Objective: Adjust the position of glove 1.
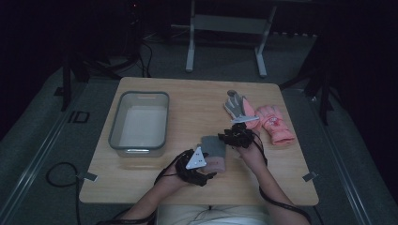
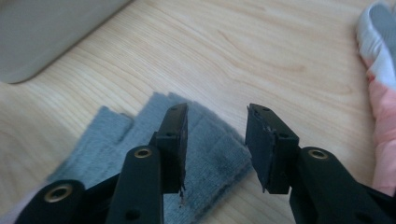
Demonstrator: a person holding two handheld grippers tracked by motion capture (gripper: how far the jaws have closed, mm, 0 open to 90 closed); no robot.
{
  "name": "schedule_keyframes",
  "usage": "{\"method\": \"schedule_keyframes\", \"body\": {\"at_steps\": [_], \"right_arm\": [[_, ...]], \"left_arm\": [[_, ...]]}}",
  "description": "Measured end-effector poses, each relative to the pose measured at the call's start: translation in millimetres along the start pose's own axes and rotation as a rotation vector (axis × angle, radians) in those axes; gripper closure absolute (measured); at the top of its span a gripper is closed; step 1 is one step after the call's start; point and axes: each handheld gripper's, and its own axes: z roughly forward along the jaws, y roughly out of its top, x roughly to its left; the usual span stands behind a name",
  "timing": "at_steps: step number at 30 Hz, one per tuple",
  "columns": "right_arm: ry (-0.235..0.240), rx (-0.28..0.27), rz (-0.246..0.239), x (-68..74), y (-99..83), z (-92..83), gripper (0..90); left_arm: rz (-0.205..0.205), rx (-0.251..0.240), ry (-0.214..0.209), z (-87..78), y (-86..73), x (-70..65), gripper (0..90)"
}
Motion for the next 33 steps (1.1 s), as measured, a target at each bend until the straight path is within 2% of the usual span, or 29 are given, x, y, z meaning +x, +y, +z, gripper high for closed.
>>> {"method": "schedule_keyframes", "body": {"at_steps": [2,4,6,11,16,19,21,23,27,30,31,33], "right_arm": [[-0.001,0.011,0.001,-0.5,-1.7,4.4,54.8],[-0.002,0.025,-0.003,-0.5,-3.1,9.0,51.9],[-0.014,0.045,-0.015,-1.1,-4.9,13.2,50.0],[-0.029,0.099,-0.006,-4.3,-11.5,23.3,41.5],[-0.011,0.12,0.06,-9.2,-15.2,27.9,38.5],[-0.005,0.118,0.053,-8.6,-15.7,27.7,41.5],[0.019,0.122,0.054,-7.4,-15.1,27.6,51.2],[0.026,0.127,0.053,-5.3,-14.4,28.1,56.1],[0.05,0.137,0.08,-3.0,-13.0,29.2,63.4],[0.076,0.139,0.098,-0.3,-12.4,30.0,72.0],[0.07,0.137,0.078,2.4,-12.0,30.1,73.0],[0.056,0.136,0.049,8.0,-10.6,30.2,74.9]], "left_arm": [[0.03,0.039,-0.002,5.8,-0.5,0.6,32.1],[0.035,0.057,-0.011,10.3,-2.0,1.7,34.9],[0.037,0.062,-0.018,12.9,-3.0,2.2,35.6],[0.054,0.084,-0.004,17.9,-3.1,1.4,37.1],[0.084,0.09,0.016,19.9,-4.9,0.8,40.0],[0.108,0.097,0.03,20.6,-5.7,-0.3,41.3],[0.129,0.107,0.039,21.8,-5.3,-1.5,42.9],[0.163,0.124,0.058,23.4,-4.6,-3.7,45.0],[0.222,0.142,0.095,25.8,-4.3,-7.4,48.7],[0.245,0.153,0.11,27.1,-3.9,-9.1,51.9],[0.25,0.161,0.113,27.0,-2.8,-9.6,53.7],[0.233,0.165,0.111,25.3,-0.1,-8.8,60.4]]}}
